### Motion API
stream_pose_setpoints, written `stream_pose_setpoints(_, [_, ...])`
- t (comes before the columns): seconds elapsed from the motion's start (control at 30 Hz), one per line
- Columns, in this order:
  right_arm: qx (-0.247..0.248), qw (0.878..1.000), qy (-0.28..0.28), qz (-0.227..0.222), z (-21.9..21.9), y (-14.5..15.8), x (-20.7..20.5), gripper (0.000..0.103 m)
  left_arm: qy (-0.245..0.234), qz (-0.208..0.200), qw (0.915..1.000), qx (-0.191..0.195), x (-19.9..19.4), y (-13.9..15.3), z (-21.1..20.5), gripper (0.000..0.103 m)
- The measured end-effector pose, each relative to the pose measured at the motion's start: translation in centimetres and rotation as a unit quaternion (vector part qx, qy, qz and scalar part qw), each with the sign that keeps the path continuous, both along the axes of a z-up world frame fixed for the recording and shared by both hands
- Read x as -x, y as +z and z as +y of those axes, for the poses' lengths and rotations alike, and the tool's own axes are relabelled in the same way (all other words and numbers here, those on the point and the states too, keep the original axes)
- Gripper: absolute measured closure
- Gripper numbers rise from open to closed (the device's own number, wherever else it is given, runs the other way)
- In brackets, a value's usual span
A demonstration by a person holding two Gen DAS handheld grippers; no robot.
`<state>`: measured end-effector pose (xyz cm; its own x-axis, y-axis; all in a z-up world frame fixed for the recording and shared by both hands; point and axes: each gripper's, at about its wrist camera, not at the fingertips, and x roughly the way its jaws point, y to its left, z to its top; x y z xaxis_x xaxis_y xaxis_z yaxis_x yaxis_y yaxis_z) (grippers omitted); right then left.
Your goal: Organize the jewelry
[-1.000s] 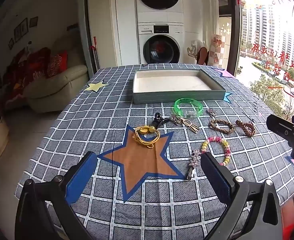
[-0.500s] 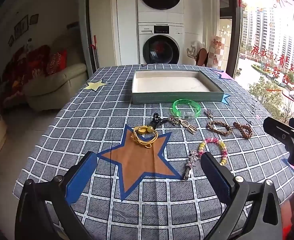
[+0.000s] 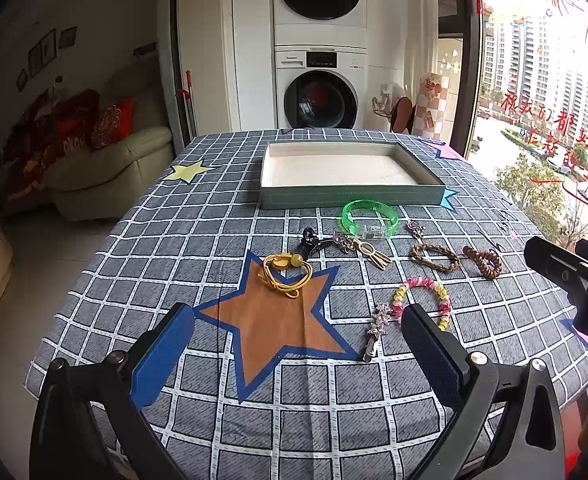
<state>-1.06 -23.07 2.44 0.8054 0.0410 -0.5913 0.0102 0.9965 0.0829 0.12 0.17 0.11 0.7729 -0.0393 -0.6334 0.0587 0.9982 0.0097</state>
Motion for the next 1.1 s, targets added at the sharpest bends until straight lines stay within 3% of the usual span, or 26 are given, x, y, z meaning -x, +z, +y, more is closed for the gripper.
stream_pose_setpoints(1.1, [-0.002,1.0,0.001,0.0,0.16,0.12,0.06,0.0,0.003,0.003,1.0,0.003,0.06,0.11,0.2,0.0])
